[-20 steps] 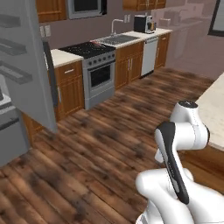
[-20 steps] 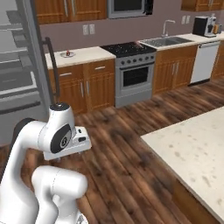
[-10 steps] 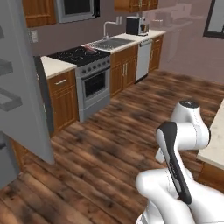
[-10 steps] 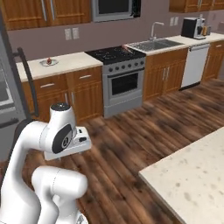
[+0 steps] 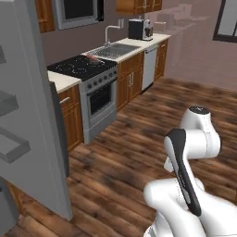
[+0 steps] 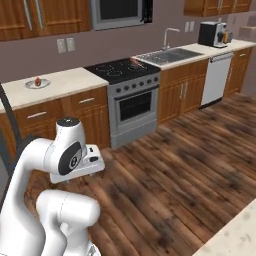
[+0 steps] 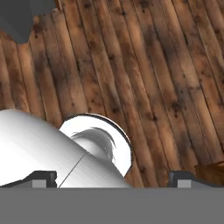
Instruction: Place the cold items (orange and onion) from the fridge in one tupperware on the dining counter. Place the warm items (kebab skewer and hot dog) in the stove area in another tupperware.
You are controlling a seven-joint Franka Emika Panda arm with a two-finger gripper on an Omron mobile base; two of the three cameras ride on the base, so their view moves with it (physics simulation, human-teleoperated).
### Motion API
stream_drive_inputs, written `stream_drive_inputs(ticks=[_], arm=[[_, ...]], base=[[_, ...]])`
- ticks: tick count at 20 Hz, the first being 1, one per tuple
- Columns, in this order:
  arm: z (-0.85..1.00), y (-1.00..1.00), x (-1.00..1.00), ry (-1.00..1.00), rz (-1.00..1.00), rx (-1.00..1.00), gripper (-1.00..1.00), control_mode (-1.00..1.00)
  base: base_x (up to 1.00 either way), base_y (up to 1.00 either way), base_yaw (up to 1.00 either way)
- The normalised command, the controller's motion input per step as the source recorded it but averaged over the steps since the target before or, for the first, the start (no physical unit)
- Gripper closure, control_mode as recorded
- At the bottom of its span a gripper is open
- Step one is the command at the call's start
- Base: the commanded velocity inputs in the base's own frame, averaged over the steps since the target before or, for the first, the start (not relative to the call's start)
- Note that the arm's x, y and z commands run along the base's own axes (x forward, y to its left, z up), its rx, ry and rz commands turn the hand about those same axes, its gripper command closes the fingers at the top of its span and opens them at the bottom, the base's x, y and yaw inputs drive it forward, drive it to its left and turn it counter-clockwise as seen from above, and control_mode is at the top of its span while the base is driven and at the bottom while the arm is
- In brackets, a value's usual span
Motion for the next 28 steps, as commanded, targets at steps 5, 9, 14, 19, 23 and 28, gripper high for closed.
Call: stream_drive_inputs(ticks=[5,9,14,19,23,28], arm=[[0.00,0.00,0.00,0.00,0.00,0.00,-1.00,1.00],[0.00,0.00,0.00,0.00,0.00,0.00,-1.00,1.00],[0.00,0.00,0.00,0.00,0.00,0.00,-1.00,1.00],[0.00,0.00,0.00,0.00,0.00,0.00,-1.00,1.00],[0.00,0.00,0.00,0.00,0.00,0.00,-1.00,1.00],[0.00,0.00,0.00,0.00,0.00,0.00,-1.00,1.00]], base=[[1.00,0.08,-0.07],[1.00,0.00,0.00],[0.98,0.00,0.00],[0.72,0.00,0.08],[0.43,0.00,0.23],[0.12,0.00,0.31]])
